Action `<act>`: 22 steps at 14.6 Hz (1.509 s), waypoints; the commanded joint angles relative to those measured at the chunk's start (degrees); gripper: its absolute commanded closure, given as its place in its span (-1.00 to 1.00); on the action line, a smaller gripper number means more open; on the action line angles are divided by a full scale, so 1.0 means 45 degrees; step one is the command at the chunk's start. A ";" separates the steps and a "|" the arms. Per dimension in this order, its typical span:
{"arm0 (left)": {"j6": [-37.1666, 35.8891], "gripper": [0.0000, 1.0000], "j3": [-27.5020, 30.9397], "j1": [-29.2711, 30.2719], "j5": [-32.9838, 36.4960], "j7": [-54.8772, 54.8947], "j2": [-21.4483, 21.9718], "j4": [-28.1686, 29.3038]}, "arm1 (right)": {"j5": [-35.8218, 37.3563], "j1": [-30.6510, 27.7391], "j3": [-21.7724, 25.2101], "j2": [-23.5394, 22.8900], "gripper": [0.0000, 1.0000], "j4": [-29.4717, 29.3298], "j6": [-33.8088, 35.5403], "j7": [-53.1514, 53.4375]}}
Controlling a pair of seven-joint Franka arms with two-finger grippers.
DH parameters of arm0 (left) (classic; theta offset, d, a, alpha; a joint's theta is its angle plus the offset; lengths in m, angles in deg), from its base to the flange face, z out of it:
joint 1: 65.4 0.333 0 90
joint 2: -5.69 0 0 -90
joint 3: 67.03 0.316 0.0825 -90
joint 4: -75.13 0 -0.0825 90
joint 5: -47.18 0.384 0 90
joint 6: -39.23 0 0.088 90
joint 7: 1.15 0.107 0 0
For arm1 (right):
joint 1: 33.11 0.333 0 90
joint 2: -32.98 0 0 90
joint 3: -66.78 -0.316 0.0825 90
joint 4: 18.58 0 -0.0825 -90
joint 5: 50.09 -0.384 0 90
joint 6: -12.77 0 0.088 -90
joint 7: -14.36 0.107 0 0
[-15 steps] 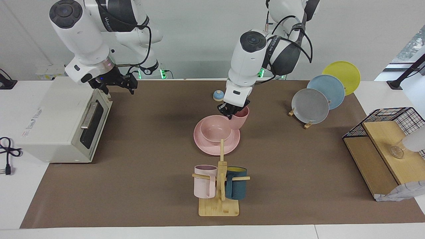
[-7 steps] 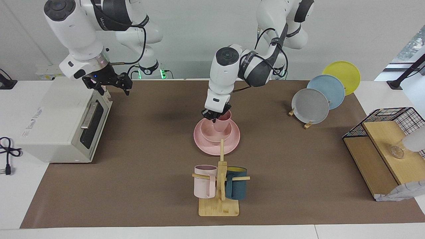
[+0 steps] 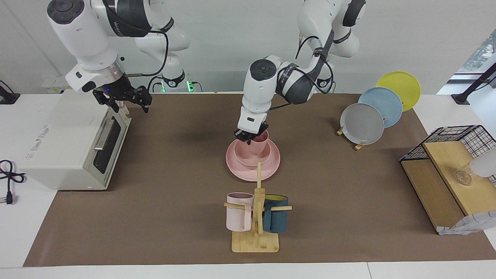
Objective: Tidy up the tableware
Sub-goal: 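Carry the pink cup over the plate and lower it into the bowl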
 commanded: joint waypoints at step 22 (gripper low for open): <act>-0.4214 -1.00 0.0344 0.3641 0.0079 0.5851 0.2587 -0.0513 | -0.0121 -0.1183 -0.0764 0.0088 -1.00 -0.0237 0.1337 -0.0199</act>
